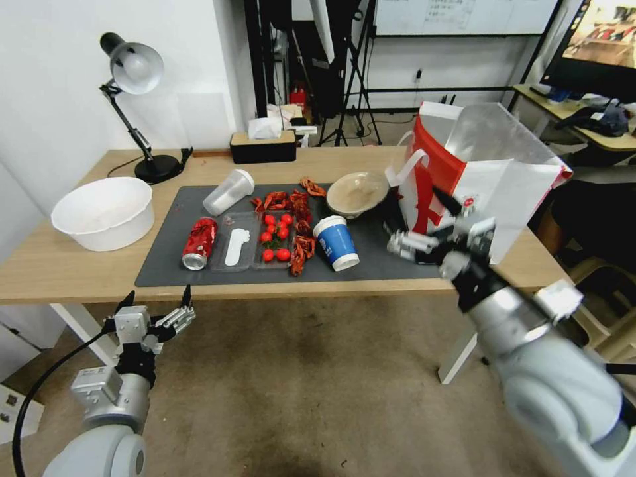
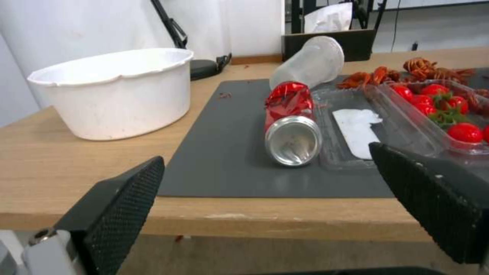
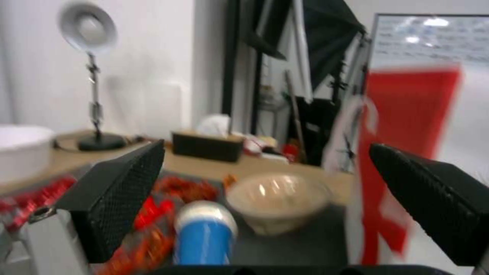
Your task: Pick up the trash from the table and place it into the takeout bag.
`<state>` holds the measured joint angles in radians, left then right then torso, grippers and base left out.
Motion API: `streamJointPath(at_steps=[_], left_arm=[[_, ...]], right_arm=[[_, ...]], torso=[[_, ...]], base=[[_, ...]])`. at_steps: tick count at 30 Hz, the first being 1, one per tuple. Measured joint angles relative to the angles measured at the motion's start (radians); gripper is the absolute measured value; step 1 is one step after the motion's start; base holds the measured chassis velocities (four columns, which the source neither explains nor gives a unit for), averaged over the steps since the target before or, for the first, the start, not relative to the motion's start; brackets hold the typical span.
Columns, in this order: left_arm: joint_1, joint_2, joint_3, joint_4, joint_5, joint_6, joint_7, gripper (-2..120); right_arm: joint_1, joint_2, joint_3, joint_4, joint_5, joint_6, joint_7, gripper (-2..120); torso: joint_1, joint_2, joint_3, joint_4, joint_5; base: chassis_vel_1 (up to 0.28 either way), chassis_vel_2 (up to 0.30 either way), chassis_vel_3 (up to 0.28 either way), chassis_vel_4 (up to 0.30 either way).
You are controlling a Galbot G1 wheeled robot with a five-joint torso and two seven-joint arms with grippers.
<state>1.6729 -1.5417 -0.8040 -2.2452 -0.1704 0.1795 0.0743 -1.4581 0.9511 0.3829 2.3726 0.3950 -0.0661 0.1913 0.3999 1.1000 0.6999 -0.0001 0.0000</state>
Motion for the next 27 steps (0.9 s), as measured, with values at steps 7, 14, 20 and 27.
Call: streamJointPath(at_steps=[7,14,20,27], left_arm=[[-0.001,0.005,-0.003,0.011,-0.007,-0.007,0.0,100],[-0.001,0.011,-0.005,0.016,-0.012,-0.02,-0.001,100],[0.0,0.016,-0.015,0.017,-0.014,-0.026,-0.001,100],[0.001,0.019,-0.019,0.017,-0.015,-0.027,-0.001,100]], right_arm=[[-0.137,0.081,-0.05,-0.082,-0.157,0.143,0.086,100],[-0.19,0.149,-0.118,-0.208,-0.22,0.265,0.144,100],[-0.208,0.178,-0.15,-0.282,-0.234,0.306,0.157,100],[-0.205,0.186,-0.156,-0.307,-0.239,0.317,0.158,100]], torso=[[0.0,0.0,0.0,0.0,-0.0002],[0.0,0.0,0.0,0.0001,0.0001],[0.0,0.0,0.0,0.0,-0.0001],[0.0,0.0,0.0,0.0001,0.0]], base=[[0.0,0.0,0.0,0.0],[0.0,0.0,0.0,0.0],[0.0,0.0,0.0,0.0],[0.0,0.0,0.0,0.0]])
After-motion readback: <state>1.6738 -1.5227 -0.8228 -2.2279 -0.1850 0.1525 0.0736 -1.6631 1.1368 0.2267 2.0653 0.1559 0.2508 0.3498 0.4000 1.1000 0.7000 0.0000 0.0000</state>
